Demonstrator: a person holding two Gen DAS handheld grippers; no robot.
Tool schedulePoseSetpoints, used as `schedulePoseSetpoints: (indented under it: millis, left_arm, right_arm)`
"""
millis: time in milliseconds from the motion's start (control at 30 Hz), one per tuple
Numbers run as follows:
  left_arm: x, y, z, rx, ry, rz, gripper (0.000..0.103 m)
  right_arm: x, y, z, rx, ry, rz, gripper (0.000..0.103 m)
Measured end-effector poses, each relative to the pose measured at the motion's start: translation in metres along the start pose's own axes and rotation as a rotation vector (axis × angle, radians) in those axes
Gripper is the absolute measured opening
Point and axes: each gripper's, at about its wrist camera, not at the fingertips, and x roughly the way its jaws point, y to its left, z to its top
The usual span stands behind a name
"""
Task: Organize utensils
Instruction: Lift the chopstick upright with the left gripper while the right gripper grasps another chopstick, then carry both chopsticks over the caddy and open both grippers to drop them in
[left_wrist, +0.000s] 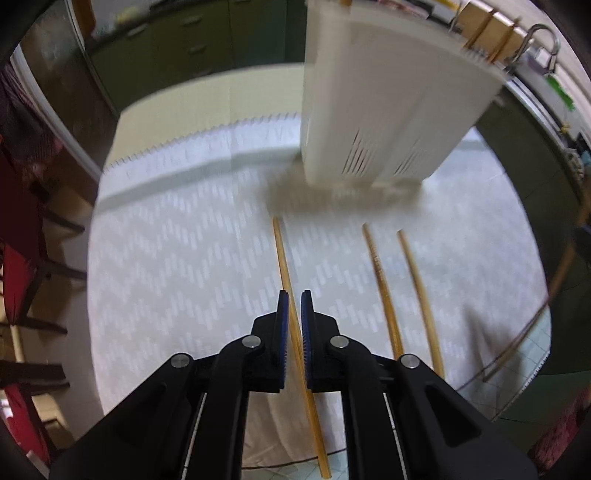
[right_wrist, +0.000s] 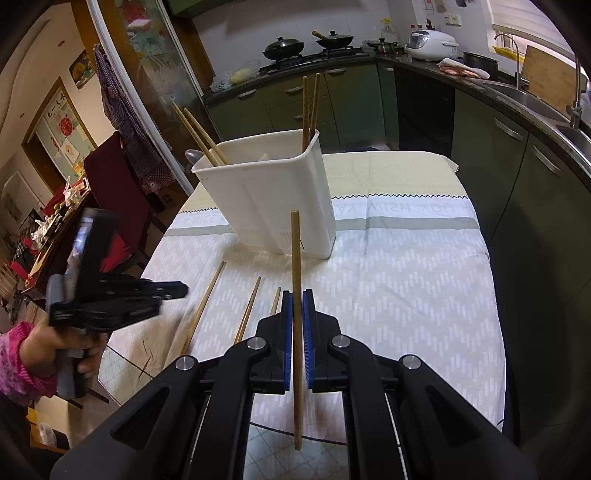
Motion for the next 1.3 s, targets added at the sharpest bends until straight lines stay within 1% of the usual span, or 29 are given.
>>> schedulePoseSetpoints:
  millis: [100,200,333,467,567,700,867,933,1000,1133,1200,1300]
  left_arm:
    - [0.015,-0.001,0.004,-0.017,0.043,0.015,0.007]
    - [0.024,0.001,0.007,-0.047,0.066,0.02,0.007]
    - [0.03,0.001,0.01,-0.058,0.076,0.026,0.007]
    - [0.037,0.0,0.011,-0.058,0.093,0.058,0.007]
    - [0.042,0.001,0.01,-0.061,0.104,0.068,0.007]
    - [0.046,-0.001,0.015,-0.059,0.11,0.069,0.009]
    - [0.049,-0.002,0.018,-0.033,0.102,0.047,0.006]
    - [0.046,-0.006,0.016,-0.026,0.091,0.038,0.006]
    - [0.036,-0.005,0.016,-0.027,0.052,0.035,0.006]
    - [0.004,-0.006,0.011,-0.019,-0.028,0.024,0.006]
    - [-0.018,-0.006,0.007,-0.014,-0.08,0.011,0.006]
    - [-0.047,-0.005,-0.004,-0.011,-0.145,-0.004,0.006]
  right_arm:
    - [-0.001,0.0,0.0,-0.002,0.001,0.004,0.006]
    - [0.0,-0.001,0.0,-0.001,0.0,0.01,0.006]
    - [0.0,-0.002,-0.001,-0.001,0.003,0.019,0.006]
    - [0.001,-0.003,-0.001,-0.001,0.005,0.025,0.006]
    - [0.001,-0.003,-0.002,0.0,0.005,0.027,0.006]
    - [0.0,-0.002,-0.002,-0.003,0.007,0.028,0.006]
    - [0.0,-0.001,-0.002,-0.002,0.006,0.028,0.006]
    - [-0.001,-0.001,-0.002,-0.003,0.005,0.03,0.006]
    - [-0.002,0.0,-0.002,-0.005,0.003,0.032,0.006]
    - [-0.005,0.0,-0.003,-0.009,-0.002,0.037,0.006]
    - [-0.007,-0.001,-0.003,-0.008,-0.007,0.04,0.006]
    - [-0.01,-0.001,-0.003,-0.007,-0.015,0.042,0.006]
